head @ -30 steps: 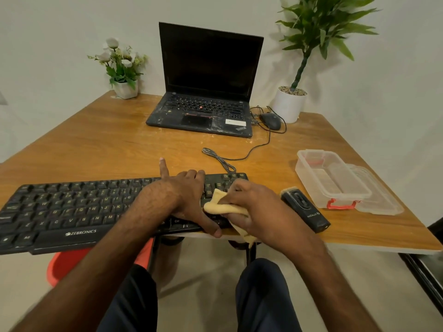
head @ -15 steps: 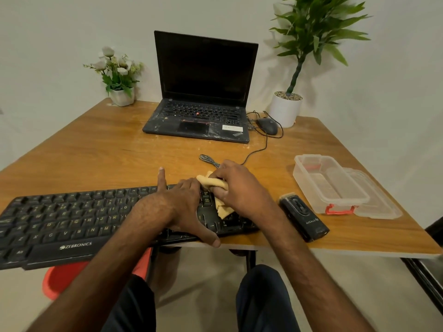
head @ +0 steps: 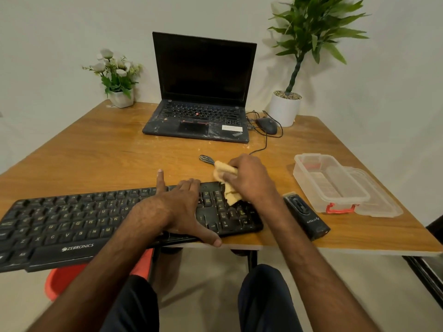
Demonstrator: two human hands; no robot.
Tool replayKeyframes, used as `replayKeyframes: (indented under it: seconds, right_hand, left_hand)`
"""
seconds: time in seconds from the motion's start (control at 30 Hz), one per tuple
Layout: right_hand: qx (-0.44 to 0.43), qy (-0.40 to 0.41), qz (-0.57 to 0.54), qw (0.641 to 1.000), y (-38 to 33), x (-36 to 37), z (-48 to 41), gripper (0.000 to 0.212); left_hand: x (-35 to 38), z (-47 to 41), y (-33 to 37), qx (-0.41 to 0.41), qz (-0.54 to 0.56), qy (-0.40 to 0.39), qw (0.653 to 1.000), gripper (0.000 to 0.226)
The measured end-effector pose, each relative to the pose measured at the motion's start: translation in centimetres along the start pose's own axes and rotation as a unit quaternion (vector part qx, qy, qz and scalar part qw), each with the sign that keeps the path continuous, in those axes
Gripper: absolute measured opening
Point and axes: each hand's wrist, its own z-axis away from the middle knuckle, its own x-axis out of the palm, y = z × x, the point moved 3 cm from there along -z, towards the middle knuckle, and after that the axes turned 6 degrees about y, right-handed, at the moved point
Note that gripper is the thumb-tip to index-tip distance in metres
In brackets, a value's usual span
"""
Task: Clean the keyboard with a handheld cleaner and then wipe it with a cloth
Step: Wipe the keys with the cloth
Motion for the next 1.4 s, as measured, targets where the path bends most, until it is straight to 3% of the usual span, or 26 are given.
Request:
replayKeyframes:
  seconds: [0.13, 0.27, 0.37, 0.63, 0.73, 0.83, 1.03, 1.1, 1.27, 1.4]
  right_hand:
    - [0.025, 0.053, 0.001, 0.998, 1.4, -1.7, 0.7, 0.027]
    - [-0.053, 0.012, -0.028, 0.998, -0.8, -0.5, 3.1, 0.027]
    - [-0.093, 0.015, 0.037, 0.995, -1.8, 0.8, 2.9, 0.029]
    - [0.029, 0.109, 0.093, 0.989, 0.9, -1.4, 2.5, 0.030]
    - [-0.017, 0.055, 0.027, 0.998, -0.5, -0.6, 4.3, 0.032]
    - [-0.101, 0.014, 0.071, 0.992, -2.3, 0.7, 5.0, 0.035]
    - [0.050, 0.080, 0.049, 0.994, 2.9, -1.7, 2.7, 0.031]
    - [0.045, 0.070, 0.055, 0.995, 2.5, -1.7, 3.8, 0.031]
    - [-0.062, 0.007, 0.015, 0.998, -0.2, -1.4, 8.5, 0.037]
    - [-0.016, 0.028, -0.006, 0.999, 1.2, -1.6, 5.4, 0.033]
  left_hand:
    - [0.0, -0.3, 0.1, -0.007, -0.002, -0.001, 1.000, 0.146]
    - [0.2, -0.6, 0.0, -0.002, -0.007, 0.002, 1.000, 0.145]
    - [0.4, -0.7, -0.1, 0.003, -0.004, 0.011, 1.000, 0.145]
    - [0.3, -0.5, -0.1, -0.007, -0.001, 0.007, 1.000, 0.146]
    - [0.6, -0.7, -0.1, 0.002, -0.003, 0.013, 1.000, 0.145]
    - [0.8, -0.9, -0.2, 0.017, 0.004, 0.023, 1.000, 0.142]
    - [0.4, -0.3, -0.2, 0.007, -0.006, 0.013, 1.000, 0.144]
    - [0.4, -0.3, -0.1, 0.010, -0.009, 0.012, 1.000, 0.144]
    - [0.5, -0.5, 0.0, 0.013, -0.023, 0.010, 1.000, 0.146]
    - [0.4, -0.3, 0.2, 0.012, -0.026, 0.010, 1.000, 0.144]
